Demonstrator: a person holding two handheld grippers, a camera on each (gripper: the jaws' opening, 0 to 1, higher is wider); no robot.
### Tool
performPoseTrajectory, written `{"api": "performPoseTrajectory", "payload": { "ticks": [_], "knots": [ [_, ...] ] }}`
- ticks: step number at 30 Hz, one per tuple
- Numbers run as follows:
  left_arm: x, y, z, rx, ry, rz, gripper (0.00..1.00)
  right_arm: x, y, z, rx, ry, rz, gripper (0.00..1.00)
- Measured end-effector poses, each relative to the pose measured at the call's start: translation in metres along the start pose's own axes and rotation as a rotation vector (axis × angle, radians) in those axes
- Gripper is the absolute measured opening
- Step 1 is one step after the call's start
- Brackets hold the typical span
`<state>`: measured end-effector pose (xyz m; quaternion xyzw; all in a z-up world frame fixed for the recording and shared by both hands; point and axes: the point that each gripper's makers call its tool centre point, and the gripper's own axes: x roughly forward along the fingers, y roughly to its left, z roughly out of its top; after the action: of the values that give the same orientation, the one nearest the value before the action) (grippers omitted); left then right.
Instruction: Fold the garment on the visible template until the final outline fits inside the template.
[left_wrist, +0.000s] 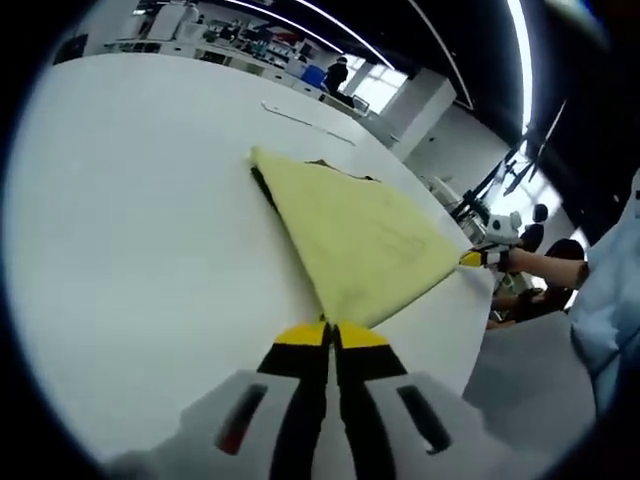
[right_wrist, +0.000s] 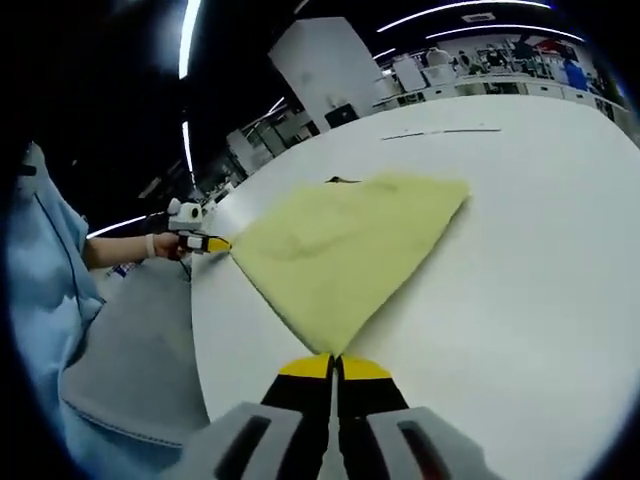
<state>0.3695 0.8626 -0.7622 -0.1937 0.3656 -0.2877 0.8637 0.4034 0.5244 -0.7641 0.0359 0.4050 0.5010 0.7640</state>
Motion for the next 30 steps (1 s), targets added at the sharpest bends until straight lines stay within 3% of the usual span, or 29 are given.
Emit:
{"api": "performPoseTrajectory", "payload": {
  "ticks": [16,26,28,30],
  "knots": [
    [-0.003,-0.004,-0.007,-0.016,-0.012,0.003,0.0,-0.001,-0.003,-0.004,-0.02,0.013,-0.022,0.0],
    [-0.004,-0.007,-0.008,0.057,0.008,0.016,0.0,-0.001,-0.001,-0.004,-0.021,-0.002,-0.02,0.0],
    [-0.004,-0.008,-0.007,0.043,0.016,0.013,0.02,-0.002,0.0,-0.004,-0.021,-0.01,-0.017,0.0],
    [-0.008,-0.014,0.0,0.06,-0.003,-0.006,0.11,-0.007,0.001,0.002,-0.037,-0.043,-0.041,0.0]
  ]
}}
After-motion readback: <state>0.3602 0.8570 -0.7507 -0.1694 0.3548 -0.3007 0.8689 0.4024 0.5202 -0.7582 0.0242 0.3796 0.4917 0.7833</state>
